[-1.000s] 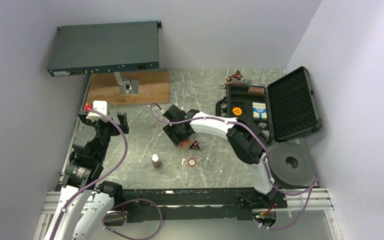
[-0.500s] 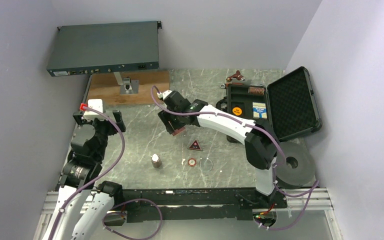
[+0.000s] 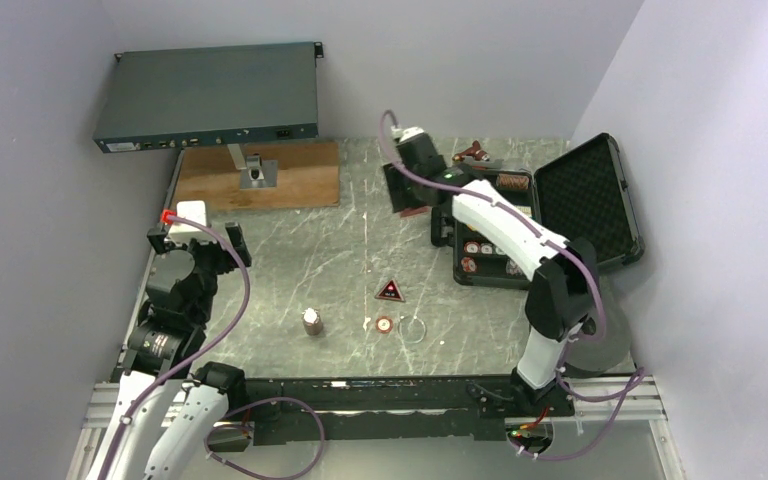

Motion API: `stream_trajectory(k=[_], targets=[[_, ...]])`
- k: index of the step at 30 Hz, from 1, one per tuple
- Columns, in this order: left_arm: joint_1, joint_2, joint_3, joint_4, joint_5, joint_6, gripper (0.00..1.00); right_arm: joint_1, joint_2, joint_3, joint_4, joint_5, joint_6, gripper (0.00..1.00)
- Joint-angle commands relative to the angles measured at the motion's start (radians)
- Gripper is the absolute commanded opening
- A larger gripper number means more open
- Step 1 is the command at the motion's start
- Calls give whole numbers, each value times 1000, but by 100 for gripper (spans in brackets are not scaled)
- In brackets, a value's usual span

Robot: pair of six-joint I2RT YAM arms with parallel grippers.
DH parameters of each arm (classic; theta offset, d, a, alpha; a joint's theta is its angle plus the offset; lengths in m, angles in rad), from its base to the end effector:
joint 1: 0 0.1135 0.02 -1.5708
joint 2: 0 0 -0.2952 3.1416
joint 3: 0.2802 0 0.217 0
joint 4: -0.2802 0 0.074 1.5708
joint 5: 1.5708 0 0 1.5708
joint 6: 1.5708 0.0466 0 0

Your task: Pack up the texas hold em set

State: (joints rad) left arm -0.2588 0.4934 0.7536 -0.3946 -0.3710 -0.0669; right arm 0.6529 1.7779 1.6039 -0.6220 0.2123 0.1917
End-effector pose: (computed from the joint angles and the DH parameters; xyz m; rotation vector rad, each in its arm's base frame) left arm 0.0647 0.0003 0.3492 -0.1129 1.6928 0.0728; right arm 0.3079 0.2231 0.3400 -0.4372 2.3090 0.1644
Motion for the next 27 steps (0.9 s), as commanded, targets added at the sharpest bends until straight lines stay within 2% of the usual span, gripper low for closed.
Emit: stream_trajectory(k=[1,7,17,27], targets=[[-3,-16,-11,29,22,-4,100,-85,-85,-18,28,101,34,0],[-3,-21,-19,34,47,1,100,-193,-67,-39,23,187,57,0],[-3,-15,-21,33,59,3,100,-315,-16,-76,46,207,75,0],[-3,7,-17,32,85,4,98,-394,29,-156,124,130,38,0]])
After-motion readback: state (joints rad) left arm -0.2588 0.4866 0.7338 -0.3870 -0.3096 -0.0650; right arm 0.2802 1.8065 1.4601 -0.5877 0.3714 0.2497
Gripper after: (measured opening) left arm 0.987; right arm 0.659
